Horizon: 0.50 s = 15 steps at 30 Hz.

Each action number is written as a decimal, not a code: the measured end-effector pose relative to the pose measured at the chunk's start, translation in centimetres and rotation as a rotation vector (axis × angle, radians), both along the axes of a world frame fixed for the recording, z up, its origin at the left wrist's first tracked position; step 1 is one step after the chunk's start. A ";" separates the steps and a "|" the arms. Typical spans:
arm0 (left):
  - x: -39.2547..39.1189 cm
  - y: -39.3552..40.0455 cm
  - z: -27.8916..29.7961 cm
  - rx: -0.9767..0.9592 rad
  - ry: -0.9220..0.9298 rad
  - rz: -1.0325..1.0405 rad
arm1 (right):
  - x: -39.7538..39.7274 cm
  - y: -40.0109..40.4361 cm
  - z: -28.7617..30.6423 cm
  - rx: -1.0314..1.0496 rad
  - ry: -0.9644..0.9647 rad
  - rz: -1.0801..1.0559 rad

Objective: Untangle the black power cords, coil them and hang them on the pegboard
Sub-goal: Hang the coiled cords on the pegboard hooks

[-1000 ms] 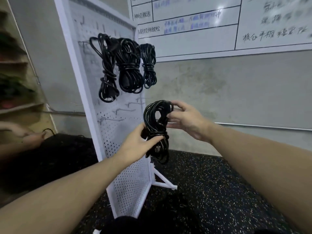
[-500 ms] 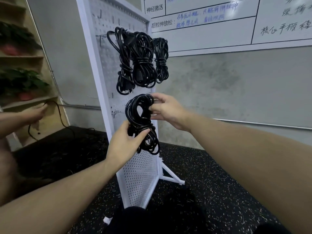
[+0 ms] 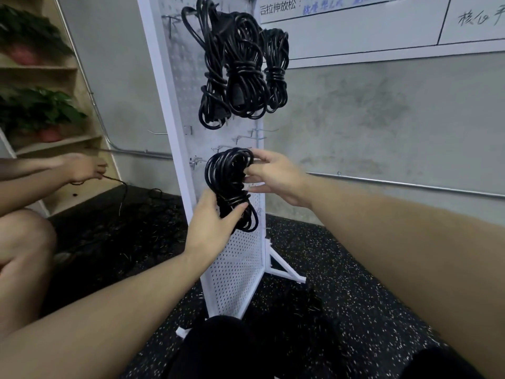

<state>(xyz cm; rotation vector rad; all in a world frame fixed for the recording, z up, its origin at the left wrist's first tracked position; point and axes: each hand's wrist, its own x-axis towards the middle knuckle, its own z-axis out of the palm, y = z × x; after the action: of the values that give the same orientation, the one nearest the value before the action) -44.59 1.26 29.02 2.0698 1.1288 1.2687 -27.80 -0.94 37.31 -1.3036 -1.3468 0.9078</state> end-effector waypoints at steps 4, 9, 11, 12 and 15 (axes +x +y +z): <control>-0.7 -1.3 -1.9 0.070 0.163 -0.001 | 1.1 -2.9 -1.5 -0.063 -0.025 -0.041; -0.9 -6.0 -3.5 0.302 0.152 0.030 | 3.0 -6.8 -4.0 -0.135 -0.069 -0.108; -0.2 -6.5 -4.0 0.201 0.134 -0.119 | 3.9 -8.1 -5.3 -0.187 -0.109 -0.121; 0.3 -6.5 -4.1 0.113 0.149 -0.183 | 4.4 -8.6 -6.0 -0.208 -0.112 -0.131; 2.6 -5.6 -4.5 -0.077 0.229 -0.324 | 6.3 -9.6 -8.1 -0.255 -0.100 -0.175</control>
<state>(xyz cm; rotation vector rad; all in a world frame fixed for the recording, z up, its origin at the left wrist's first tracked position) -41.97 -4.35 24.48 2.2684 0.8694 0.8404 -21.49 -10.57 29.16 -1.6549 -1.1975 0.9235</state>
